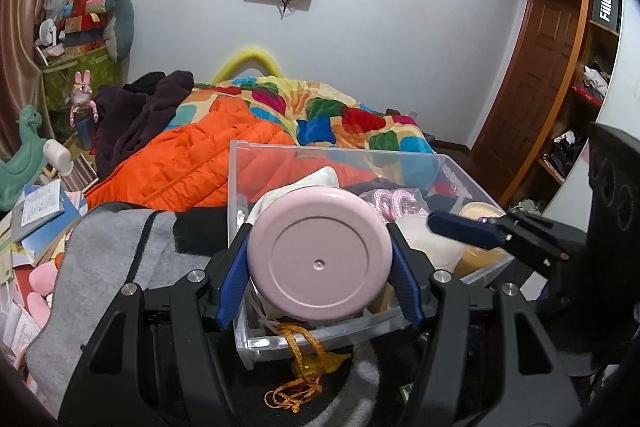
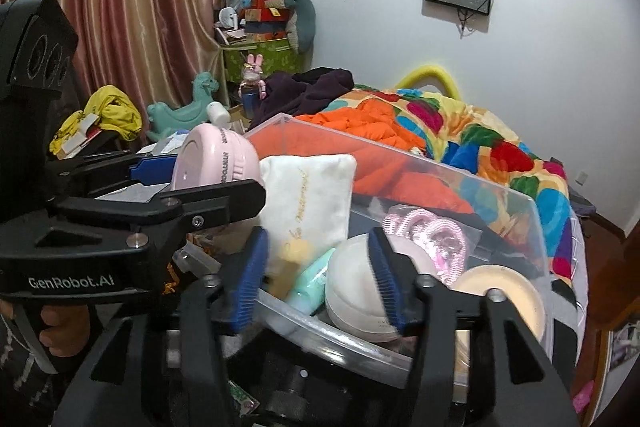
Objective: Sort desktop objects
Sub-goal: 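Lower pink compact into box with left tool while right tool drops gold soap inside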
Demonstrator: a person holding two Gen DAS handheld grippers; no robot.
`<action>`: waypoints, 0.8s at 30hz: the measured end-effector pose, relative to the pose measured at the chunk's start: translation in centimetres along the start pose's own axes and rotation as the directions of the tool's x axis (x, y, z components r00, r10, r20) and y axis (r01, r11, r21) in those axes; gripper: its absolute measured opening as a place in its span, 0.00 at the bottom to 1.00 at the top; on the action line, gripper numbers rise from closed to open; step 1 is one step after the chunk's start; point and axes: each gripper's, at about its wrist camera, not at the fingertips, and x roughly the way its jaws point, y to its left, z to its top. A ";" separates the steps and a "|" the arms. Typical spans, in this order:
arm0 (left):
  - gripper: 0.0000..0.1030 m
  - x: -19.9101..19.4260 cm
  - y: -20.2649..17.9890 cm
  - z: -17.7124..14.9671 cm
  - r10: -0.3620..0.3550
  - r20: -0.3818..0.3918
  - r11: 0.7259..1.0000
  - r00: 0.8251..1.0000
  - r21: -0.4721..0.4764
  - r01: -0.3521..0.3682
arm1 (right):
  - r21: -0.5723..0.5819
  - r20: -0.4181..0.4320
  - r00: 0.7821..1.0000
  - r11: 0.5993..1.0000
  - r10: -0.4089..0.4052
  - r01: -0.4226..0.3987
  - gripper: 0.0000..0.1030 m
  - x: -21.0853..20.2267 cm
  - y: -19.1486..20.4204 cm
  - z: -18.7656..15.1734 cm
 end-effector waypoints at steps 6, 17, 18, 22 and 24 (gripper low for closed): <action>0.61 -0.1 -0.4 -0.2 0.020 0.005 1.000 1.000 0.020 -0.020 | -0.008 0.021 1.000 1.000 -0.004 0.004 0.57 -1.0 0.2 -0.4; 0.68 -2.9 -1.4 -0.2 0.016 0.074 0.999 0.997 0.039 -0.019 | 0.049 0.074 0.997 0.999 -0.009 0.005 0.69 -3.8 0.1 -1.4; 0.68 -3.0 -1.5 -0.2 0.020 0.076 0.999 0.997 0.043 -0.023 | 0.056 0.078 0.997 0.998 -0.009 0.004 0.69 -4.0 0.1 -1.5; 0.71 -3.8 -1.8 -0.6 0.021 0.081 0.999 0.997 0.044 -0.025 | 0.086 0.079 0.997 0.996 0.005 -0.012 0.69 -4.8 0.3 -2.0; 0.75 -4.1 -1.9 -0.7 0.012 0.082 0.999 0.997 0.037 -0.015 | 0.100 0.084 0.996 0.995 0.013 -0.021 0.69 -5.4 0.3 -2.3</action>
